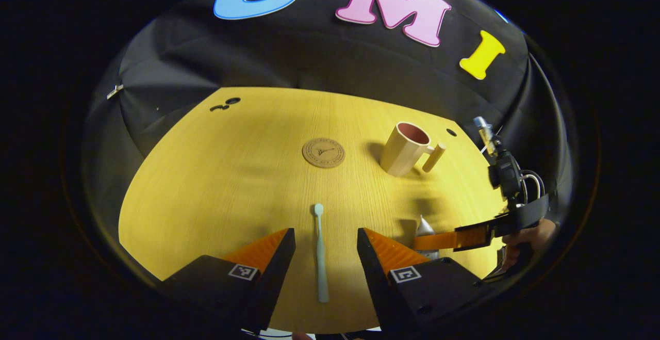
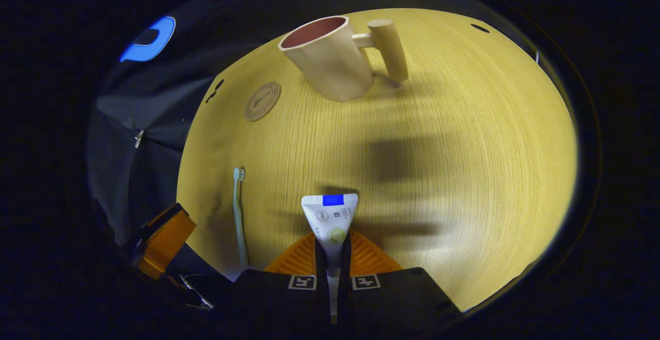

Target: Put the toothbrush and toothpaste on the desktop into the cup, then pick up the cup and place it on the coaster on the desktop.

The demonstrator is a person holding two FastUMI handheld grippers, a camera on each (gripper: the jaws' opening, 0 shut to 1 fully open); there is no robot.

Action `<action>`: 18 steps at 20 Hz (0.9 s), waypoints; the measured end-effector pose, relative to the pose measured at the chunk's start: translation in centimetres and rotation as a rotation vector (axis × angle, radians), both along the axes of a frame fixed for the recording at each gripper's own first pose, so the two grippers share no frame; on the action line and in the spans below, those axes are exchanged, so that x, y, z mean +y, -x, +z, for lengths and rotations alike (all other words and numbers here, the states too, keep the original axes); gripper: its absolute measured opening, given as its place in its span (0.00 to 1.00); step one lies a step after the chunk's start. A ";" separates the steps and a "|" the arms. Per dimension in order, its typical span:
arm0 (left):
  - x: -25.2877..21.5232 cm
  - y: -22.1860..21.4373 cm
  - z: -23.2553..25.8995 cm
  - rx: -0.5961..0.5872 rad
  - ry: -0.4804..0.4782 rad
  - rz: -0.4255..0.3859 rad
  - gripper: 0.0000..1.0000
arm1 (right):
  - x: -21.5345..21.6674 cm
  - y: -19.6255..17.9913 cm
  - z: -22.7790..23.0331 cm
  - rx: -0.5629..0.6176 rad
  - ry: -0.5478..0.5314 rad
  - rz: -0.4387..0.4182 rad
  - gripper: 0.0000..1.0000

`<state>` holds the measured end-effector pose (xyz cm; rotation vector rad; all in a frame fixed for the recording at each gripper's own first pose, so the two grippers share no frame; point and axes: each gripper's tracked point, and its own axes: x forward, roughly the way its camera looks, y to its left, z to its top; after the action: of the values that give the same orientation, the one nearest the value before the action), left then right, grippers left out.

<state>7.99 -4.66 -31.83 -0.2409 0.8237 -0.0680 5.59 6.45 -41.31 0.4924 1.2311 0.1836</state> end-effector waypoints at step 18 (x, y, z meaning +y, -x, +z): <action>0.0 -0.6 -8.4 0.286 -0.138 -0.021 0.77 | -6.5 -0.5 1.8 -0.062 -0.036 -0.029 0.10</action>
<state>8.62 -4.68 -40.25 -0.1122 1.1113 0.0043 6.06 -0.09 -39.50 0.5319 1.1611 0.1954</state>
